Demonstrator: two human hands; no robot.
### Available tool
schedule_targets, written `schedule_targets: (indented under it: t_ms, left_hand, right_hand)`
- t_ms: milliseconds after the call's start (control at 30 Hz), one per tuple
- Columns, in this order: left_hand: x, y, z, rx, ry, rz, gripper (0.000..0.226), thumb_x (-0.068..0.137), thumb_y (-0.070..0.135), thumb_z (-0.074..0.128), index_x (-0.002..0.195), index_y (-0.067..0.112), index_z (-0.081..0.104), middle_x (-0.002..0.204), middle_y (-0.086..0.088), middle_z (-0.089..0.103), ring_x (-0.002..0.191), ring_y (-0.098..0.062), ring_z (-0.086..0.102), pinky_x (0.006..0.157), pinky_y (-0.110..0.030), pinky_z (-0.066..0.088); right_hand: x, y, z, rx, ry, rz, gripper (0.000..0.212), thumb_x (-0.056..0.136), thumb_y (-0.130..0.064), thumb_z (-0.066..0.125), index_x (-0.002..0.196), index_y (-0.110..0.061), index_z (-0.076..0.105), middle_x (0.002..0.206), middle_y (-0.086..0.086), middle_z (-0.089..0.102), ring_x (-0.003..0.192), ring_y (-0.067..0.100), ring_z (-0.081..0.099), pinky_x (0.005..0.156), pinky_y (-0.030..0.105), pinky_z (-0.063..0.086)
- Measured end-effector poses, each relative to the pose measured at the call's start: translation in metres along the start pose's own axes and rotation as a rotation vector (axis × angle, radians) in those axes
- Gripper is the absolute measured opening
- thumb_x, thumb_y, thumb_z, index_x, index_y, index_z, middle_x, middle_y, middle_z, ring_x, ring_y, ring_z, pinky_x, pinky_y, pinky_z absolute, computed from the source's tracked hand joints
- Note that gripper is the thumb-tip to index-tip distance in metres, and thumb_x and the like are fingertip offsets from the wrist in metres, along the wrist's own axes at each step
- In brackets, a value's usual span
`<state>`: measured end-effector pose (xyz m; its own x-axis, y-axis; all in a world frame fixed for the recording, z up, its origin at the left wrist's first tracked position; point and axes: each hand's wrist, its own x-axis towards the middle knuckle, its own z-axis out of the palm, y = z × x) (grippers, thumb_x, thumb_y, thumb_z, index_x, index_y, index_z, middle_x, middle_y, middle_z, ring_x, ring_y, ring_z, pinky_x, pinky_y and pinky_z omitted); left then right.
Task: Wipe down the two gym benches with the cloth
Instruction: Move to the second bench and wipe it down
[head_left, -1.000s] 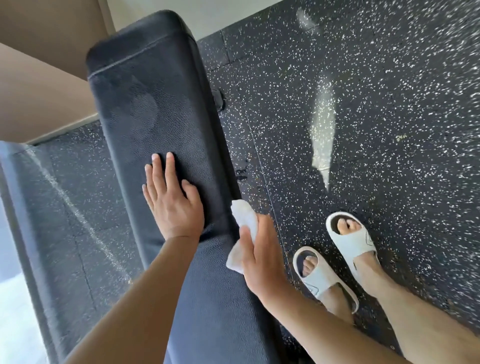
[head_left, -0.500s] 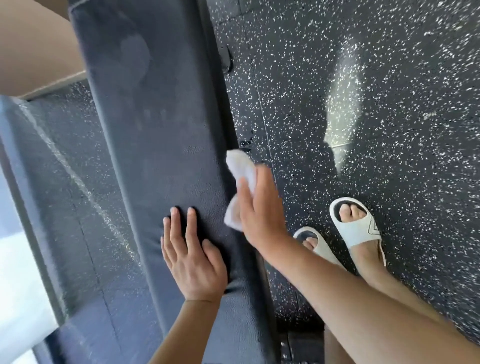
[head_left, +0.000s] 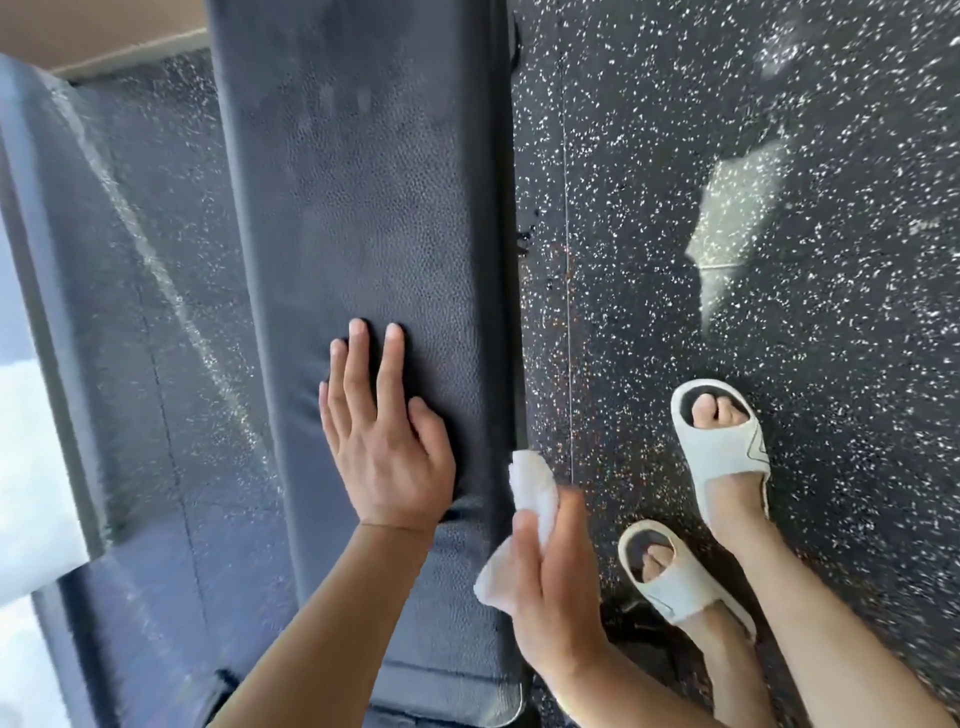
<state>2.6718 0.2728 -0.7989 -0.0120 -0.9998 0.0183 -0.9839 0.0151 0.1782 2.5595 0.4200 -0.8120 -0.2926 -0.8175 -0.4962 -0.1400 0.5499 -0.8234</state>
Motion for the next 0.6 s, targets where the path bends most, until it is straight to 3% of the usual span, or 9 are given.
schedule_targets:
  t_ms: [100,167,267,467,600]
  left_hand:
    - [-0.001,-0.001,0.001,-0.005,0.019,0.01,0.066,0.096,0.021,0.041,0.162,0.021,0.039,0.171,-0.008,0.031,0.16,-0.03,0.024,0.129,-0.051,0.02]
    - [-0.002,-0.002,0.002,-0.007,0.035,0.004,0.066,0.096,0.02,0.041,0.162,0.021,0.039,0.171,-0.008,0.031,0.16,-0.03,0.024,0.13,-0.05,0.019]
    - [-0.003,-0.004,0.003,-0.013,0.05,0.014,0.065,0.097,0.017,0.041,0.161,0.021,0.039,0.171,-0.007,0.031,0.16,-0.029,0.024,0.13,-0.047,0.018]
    - [-0.005,-0.002,0.004,-0.008,0.077,0.024,0.064,0.097,0.017,0.041,0.161,0.022,0.039,0.171,-0.005,0.032,0.159,-0.027,0.026,0.13,-0.042,0.017]
    - [-0.005,-0.001,0.002,-0.01,0.084,0.025,0.064,0.097,0.015,0.042,0.16,0.02,0.042,0.17,-0.006,0.034,0.158,-0.029,0.028,0.13,-0.043,0.018]
  right_hand:
    - [-0.029,0.016,-0.003,-0.023,-0.017,0.003,0.004,0.104,-0.046,0.04,0.103,-0.048,0.037,0.091,-0.024,0.045,0.083,0.0,0.05,0.076,0.015,0.035]
    - [-0.029,0.013,-0.001,-0.015,0.003,0.031,0.004,0.104,-0.048,0.039,0.101,-0.049,0.037,0.091,-0.028,0.044,0.08,-0.003,0.048,0.074,0.012,0.034]
    - [-0.006,-0.001,0.0,0.04,0.027,-0.01,0.014,0.106,-0.051,0.035,0.101,-0.038,0.038,0.089,-0.021,0.041,0.078,0.002,0.046,0.071,0.021,0.033]
    - [0.097,-0.052,0.004,0.095,0.163,-0.059,0.016,0.108,-0.028,0.047,0.104,-0.013,0.047,0.096,0.002,0.053,0.085,0.022,0.049,0.074,0.035,0.038]
    - [0.071,-0.039,0.006,0.108,0.176,-0.1,0.015,0.107,-0.029,0.047,0.107,-0.013,0.048,0.099,0.001,0.053,0.087,0.022,0.05,0.077,0.036,0.041]
